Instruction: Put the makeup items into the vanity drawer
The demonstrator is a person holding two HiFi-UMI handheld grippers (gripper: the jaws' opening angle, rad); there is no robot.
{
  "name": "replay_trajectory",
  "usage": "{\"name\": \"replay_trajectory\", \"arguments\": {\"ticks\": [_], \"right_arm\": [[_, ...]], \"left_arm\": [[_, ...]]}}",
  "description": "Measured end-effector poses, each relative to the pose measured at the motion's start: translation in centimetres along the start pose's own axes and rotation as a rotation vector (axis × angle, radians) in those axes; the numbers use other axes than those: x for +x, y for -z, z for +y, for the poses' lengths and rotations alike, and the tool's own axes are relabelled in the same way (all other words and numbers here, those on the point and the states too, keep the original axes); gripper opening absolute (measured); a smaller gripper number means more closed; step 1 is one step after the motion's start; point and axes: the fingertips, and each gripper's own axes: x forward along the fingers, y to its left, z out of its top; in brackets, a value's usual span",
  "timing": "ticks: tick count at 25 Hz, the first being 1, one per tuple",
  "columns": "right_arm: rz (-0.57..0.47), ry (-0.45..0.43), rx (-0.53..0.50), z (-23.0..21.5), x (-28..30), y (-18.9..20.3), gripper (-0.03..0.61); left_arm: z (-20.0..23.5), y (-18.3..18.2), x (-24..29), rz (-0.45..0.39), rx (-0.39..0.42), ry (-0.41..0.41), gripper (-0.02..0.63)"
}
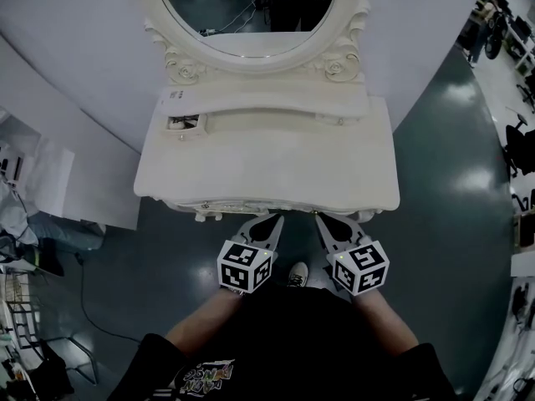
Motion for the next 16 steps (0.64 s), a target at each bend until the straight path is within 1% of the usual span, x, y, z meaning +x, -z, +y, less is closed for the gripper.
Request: {"name": "replay_trajectory", "arguments": {"ticks": [7, 16], "right_arm": [[0.0, -0.015, -0.006, 0.52, 0.31, -0.11, 0.029], [0.003, -0.022, -0.005, 0.08, 0.81, -0.05, 0.029]], "left_arm": [[0.25, 0.0, -0.41, -0.004, -0.003, -0.01, 0.0], [0.45, 0.0, 0.27, 0.002, -0.004, -0.011, 0.0]]}}
